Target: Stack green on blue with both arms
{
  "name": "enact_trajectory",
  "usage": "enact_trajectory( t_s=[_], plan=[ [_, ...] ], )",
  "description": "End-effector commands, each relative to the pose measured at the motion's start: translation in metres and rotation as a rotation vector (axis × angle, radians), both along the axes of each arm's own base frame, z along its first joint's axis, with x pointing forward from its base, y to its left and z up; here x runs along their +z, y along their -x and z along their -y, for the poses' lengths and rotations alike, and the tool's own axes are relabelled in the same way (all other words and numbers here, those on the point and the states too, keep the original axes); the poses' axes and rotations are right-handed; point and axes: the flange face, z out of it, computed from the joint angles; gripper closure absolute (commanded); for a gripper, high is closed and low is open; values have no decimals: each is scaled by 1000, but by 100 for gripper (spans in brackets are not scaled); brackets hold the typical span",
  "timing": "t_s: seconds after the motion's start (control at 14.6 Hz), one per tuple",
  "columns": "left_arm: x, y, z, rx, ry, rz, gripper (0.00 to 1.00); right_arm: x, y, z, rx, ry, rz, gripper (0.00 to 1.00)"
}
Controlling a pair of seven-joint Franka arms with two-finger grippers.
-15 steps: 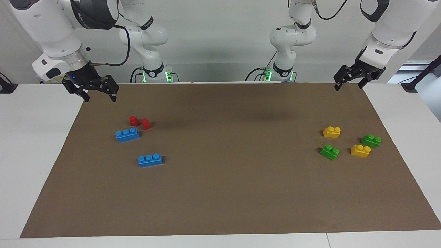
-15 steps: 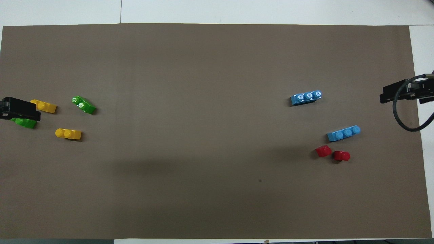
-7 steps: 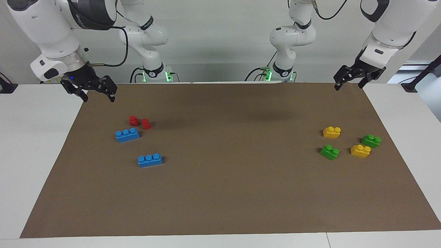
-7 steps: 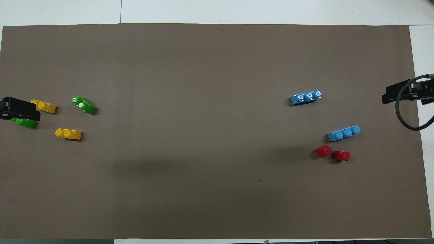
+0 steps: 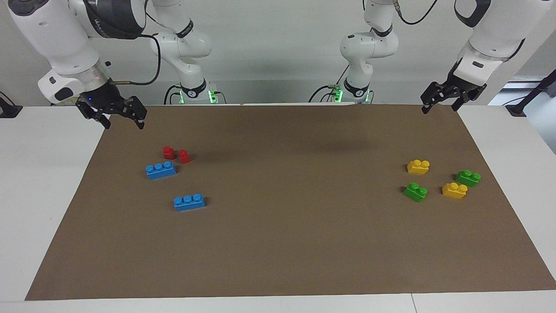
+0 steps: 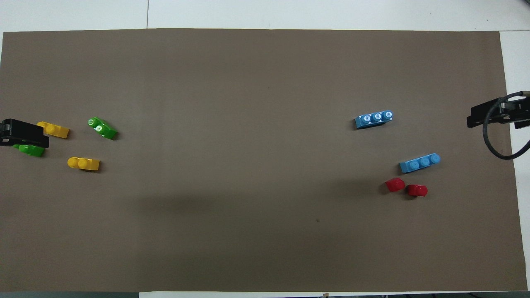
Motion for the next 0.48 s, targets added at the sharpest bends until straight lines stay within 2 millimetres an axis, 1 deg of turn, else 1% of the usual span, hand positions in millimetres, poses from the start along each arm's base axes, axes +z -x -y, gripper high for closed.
enact_trajectory(
  t_s=[0.0,0.21,0.34,0.41],
  plan=[
    [-1,7,1,-5,-8,-6,0,1,7,-3,-11,-7,-3,0],
    [-5,7,0,3,-8,12,0,-2,2,-5,-127,2,13,0],
    [-9,7,1,46,-8,9,0,-8,-4,-4,-249,3,54,0],
    [-10,5,1,75,-9,13,0,-10,-5,-3,-272,3,56,1]
  ],
)
